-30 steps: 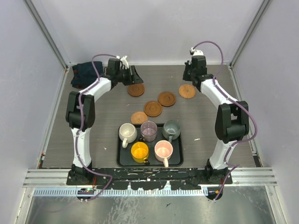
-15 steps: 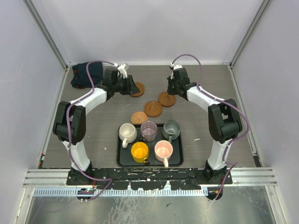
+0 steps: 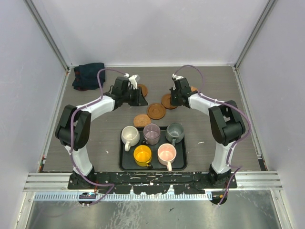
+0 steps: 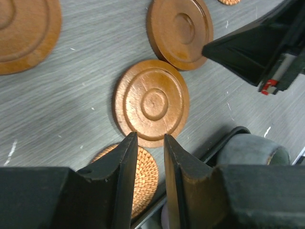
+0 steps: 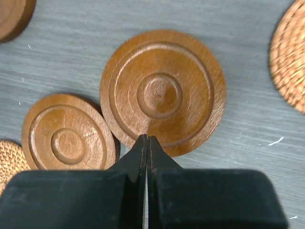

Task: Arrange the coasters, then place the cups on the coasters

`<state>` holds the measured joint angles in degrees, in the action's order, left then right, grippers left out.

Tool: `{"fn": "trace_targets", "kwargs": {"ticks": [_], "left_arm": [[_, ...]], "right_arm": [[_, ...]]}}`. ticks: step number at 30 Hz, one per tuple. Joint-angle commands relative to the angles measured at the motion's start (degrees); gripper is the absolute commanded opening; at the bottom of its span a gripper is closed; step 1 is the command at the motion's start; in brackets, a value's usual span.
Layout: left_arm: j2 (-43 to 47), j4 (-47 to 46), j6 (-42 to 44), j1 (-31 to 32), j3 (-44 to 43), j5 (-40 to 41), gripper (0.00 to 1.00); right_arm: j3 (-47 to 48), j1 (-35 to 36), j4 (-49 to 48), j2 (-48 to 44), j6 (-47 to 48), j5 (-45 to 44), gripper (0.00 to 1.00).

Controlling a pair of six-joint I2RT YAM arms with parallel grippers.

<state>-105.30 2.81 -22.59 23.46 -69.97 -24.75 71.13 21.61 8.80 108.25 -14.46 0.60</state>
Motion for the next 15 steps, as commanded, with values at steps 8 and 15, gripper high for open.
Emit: {"fn": "trace_targets", "kwargs": {"ticks": [8, 15], "left_arm": [[1.87, -4.57, -0.63, 3.39, 3.3, -0.09, 0.35], [3.89, -4.35, -0.59, 3.59, 5.94, 1.2, 0.38]], "right_arm": [[3.24, 0.78, -1.78, 5.73, -1.45, 0.27, 0.01], [10.09, 0.71, 0.36, 11.74, -1.28, -0.86, 0.01]]}}
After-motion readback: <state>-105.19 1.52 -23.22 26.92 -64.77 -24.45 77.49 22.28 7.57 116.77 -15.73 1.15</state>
